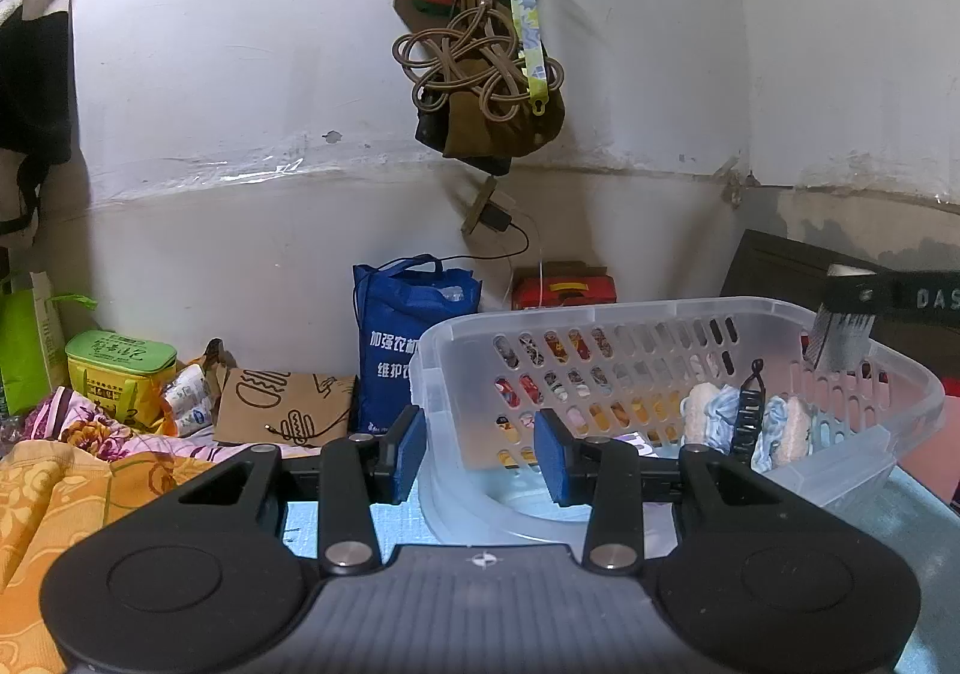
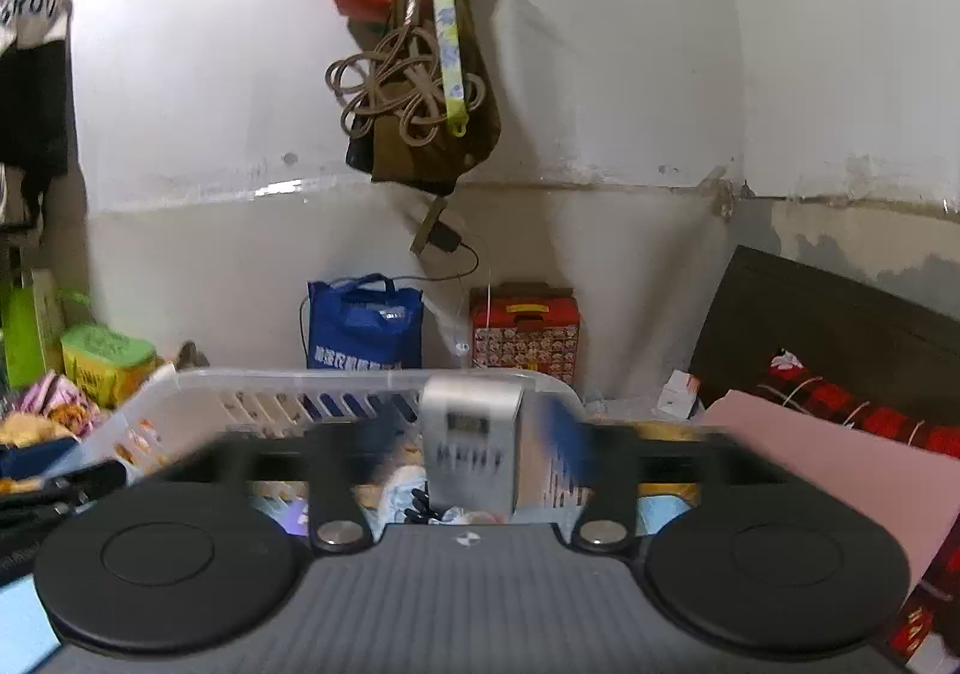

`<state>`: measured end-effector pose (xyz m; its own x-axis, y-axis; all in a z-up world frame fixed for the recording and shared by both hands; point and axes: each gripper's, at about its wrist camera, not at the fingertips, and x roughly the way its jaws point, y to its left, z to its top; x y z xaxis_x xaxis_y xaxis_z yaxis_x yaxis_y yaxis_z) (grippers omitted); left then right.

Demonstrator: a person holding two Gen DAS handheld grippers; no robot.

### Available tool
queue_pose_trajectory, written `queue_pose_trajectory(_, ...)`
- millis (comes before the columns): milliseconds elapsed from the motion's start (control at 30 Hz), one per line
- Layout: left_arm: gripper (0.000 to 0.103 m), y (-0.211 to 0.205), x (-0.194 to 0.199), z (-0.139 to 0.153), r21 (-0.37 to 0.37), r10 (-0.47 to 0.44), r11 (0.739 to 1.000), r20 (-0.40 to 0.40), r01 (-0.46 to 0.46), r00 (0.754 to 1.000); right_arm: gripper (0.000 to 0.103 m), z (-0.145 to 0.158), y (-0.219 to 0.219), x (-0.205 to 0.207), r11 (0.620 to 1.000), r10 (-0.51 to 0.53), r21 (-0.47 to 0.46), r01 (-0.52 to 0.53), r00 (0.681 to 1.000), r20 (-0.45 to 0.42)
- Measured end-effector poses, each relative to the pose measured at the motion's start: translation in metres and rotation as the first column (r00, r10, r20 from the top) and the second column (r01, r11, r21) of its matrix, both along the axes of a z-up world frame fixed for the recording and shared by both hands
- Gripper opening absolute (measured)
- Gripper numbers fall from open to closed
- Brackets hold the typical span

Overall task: Organize objects
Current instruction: 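Carry the KENT pack into the basket and open the right gripper, then grasp the red ball in a plastic bag with the right gripper, then carry the bagged red ball into the basket and release it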

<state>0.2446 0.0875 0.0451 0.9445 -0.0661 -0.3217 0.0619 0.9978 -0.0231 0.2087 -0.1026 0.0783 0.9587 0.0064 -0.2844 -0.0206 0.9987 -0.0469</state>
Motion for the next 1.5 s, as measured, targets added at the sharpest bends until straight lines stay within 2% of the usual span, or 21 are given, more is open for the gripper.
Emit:
queue_pose_trajectory(33,0.044,0.000,0.000,0.000,0.001,0.000,1.000,0.000,0.000,1.000,0.101,0.000,0.000,-0.005,1.000,-0.012,-0.010,0.012,1.000,0.022)
queue_pose_trajectory(100,0.044,0.000,0.000,0.000,-0.001,0.000,1.000,0.000,0.000,1.000,0.101,0.000,0.002,-0.018,0.999,-0.020,-0.025,0.021,0.998,0.067)
queue_pose_trajectory(233,0.044,0.000,0.000,0.001,-0.001,0.001,1.000,0.001,-0.001,1.000,0.103,-0.005,0.002,-0.043,0.998,-0.060,0.010,0.060,0.994,0.089)
queue_pose_trajectory(400,0.044,0.000,0.000,0.001,0.000,0.001,1.000,0.002,-0.001,1.000,0.103,-0.023,0.009,-0.075,0.993,-0.119,0.007,0.119,0.987,0.105)
queue_pose_trajectory(533,0.044,0.000,0.000,0.001,-0.001,0.001,1.000,0.001,-0.001,1.000,0.103,-0.038,0.014,-0.091,0.996,-0.089,0.029,0.088,0.995,0.036)
queue_pose_trajectory(600,0.044,0.000,0.000,0.001,0.000,0.000,1.000,0.001,0.000,1.000,0.103,-0.046,0.015,-0.111,0.995,-0.069,0.078,0.068,0.998,0.013)
queue_pose_trajectory(667,0.044,0.000,-0.001,0.001,-0.002,0.002,1.000,0.003,-0.002,1.000,0.103,-0.058,0.021,-0.135,0.991,-0.003,0.131,0.003,1.000,0.006)
queue_pose_trajectory(800,0.044,-0.002,-0.001,0.001,-0.004,0.002,1.000,0.005,-0.002,1.000,0.103,-0.084,0.058,-0.173,0.996,0.073,0.060,-0.073,0.997,-0.003)
queue_pose_trajectory(1000,0.044,-0.003,-0.001,0.002,0.002,0.000,1.000,-0.001,0.000,1.000,0.103,-0.103,0.089,-0.187,0.985,0.164,0.057,-0.162,0.986,-0.016)
queue_pose_trajectory(1067,0.044,-0.003,-0.001,0.002,0.001,0.001,1.000,0.000,-0.001,1.000,0.100,-0.108,0.095,-0.184,0.985,0.168,0.048,-0.167,0.985,-0.028)
queue_pose_trajectory(1200,0.044,-0.003,-0.001,0.002,-0.001,0.001,1.000,0.004,-0.001,1.000,0.085,-0.117,0.102,-0.178,0.983,0.183,0.047,-0.180,0.980,-0.079)
queue_pose_trajectory(1267,0.044,-0.003,0.000,0.002,-0.001,0.001,1.000,0.003,-0.001,1.000,0.074,-0.121,0.100,-0.173,0.982,0.185,0.055,-0.181,0.977,-0.101)
queue_pose_trajectory(1300,0.044,-0.003,0.000,0.002,-0.002,0.001,1.000,0.003,-0.001,1.000,0.058,-0.124,0.101,-0.175,0.981,0.189,0.056,-0.184,0.975,-0.114)
queue_pose_trajectory(1333,0.044,-0.003,0.000,0.002,-0.002,0.001,1.000,0.004,-0.001,1.000,0.051,-0.126,0.100,-0.173,0.978,0.204,0.066,-0.197,0.971,-0.126)
queue_pose_trajectory(1500,0.044,-0.002,0.000,0.002,-0.006,0.000,1.000,0.009,0.000,1.000,0.050,-0.123,0.092,-0.177,0.986,0.158,0.069,-0.151,0.982,-0.107)
